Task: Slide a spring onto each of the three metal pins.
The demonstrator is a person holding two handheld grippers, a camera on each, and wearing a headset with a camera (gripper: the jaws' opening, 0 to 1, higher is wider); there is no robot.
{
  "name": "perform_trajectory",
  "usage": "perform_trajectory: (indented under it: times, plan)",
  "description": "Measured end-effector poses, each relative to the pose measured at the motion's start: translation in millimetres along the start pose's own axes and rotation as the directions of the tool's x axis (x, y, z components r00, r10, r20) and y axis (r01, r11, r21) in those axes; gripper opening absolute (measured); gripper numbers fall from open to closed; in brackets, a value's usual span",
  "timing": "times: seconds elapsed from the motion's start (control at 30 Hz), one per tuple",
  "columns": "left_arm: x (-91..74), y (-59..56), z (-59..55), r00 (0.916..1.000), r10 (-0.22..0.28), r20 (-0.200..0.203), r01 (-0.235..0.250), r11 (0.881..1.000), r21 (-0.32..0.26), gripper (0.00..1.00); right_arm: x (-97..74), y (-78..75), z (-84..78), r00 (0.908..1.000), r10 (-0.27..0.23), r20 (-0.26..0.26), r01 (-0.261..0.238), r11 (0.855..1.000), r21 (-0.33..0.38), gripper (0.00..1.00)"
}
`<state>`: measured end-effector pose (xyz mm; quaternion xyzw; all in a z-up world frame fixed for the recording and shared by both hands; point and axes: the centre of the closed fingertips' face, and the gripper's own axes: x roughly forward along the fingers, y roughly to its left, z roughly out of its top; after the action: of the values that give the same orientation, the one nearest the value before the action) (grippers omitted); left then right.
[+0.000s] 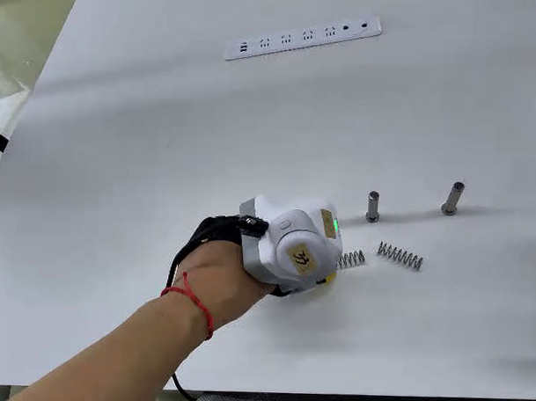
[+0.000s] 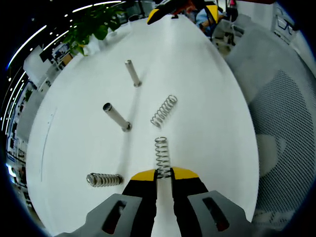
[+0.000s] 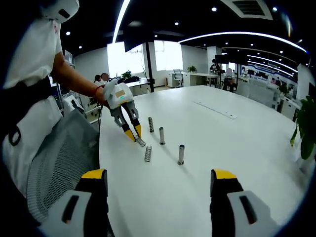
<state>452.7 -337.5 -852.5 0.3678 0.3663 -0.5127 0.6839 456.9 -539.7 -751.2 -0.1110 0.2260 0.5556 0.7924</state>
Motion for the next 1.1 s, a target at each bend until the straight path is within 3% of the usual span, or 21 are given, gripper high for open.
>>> perform_trajectory:
  times: [0.3, 0.5, 0.67, 0.73, 0.83, 0.97, 1.07, 1.1]
  plan:
    - [-2.2, -2.6, -1.9, 1.0000, -0.005, 0.000, 0.005, 1.000, -0.012, 0.11, 2.3, 4.1, 4.3, 1.0000, 0.001, 0.005, -0.001, 1.000, 0.002, 0.86]
    - [-8.4, -5.5, -0.4, 0.9996, 0.001, 0.027, 0.000, 0.999, -0.035, 0.11, 6.1, 8.4, 6.7, 0.9999, 0.012, 0.004, -0.012, 1.000, 0.003, 0.86]
    - [-17.0, -9.0, 5.8, 0.9974, 0.006, 0.072, -0.002, 0.998, -0.060, 0.11, 8.4, 11.6, 13.9, 0.9998, 0.019, 0.010, -0.019, 1.000, -0.003, 0.85]
    - [-22.9, -10.9, 12.7, 0.9936, 0.011, 0.113, -0.002, 0.997, -0.078, 0.11, 9.3, 15.2, 19.7, 0.9995, 0.027, 0.014, -0.027, 1.000, -0.009, 0.85]
    - [-33.3, -12.4, 25.7, 0.9821, 0.027, 0.186, -0.005, 0.993, -0.117, 0.11, 10.8, 19.2, 29.6, 0.9989, 0.039, 0.027, -0.039, 0.999, -0.016, 0.85]
    - [-49.3, -12.4, 42.3, 0.9595, 0.050, 0.277, -0.005, 0.987, -0.162, 0.11, 14.0, 24.9, 46.7, 0.9971, 0.058, 0.050, -0.057, 0.998, -0.018, 0.83]
    - [-64.7, -10.3, 57.9, 0.9313, 0.078, 0.356, -0.005, 0.979, -0.202, 0.11, 18.8, 31.1, 63.5, 0.9950, 0.075, 0.066, -0.074, 0.997, -0.017, 0.81]
    - [-70.7, -9.7, 64.6, 0.9166, 0.086, 0.390, 0.000, 0.977, -0.215, 0.11, 21.4, 32.9, 69.3, 0.9943, 0.081, 0.069, -0.081, 0.997, -0.002, 0.80]
